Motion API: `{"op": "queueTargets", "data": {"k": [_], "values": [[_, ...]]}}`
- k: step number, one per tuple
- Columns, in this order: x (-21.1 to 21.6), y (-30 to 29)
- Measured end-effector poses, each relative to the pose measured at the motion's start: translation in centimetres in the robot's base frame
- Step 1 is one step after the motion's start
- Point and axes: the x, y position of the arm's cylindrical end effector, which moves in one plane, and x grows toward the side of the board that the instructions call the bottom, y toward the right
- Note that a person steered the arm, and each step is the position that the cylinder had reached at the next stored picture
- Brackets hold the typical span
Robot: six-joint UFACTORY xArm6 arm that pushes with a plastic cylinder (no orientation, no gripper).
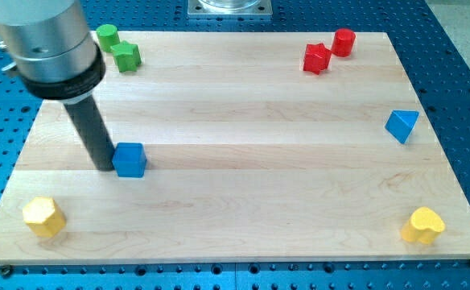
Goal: Place the cube diagonally right to the yellow hexagon
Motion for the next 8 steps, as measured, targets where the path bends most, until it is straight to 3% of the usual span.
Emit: {"op": "queueTargets", "data": {"k": [4, 5, 8], "values": [[-0.5, 0.4], [-1.5, 2.8], [-2.4, 24.8]]}}
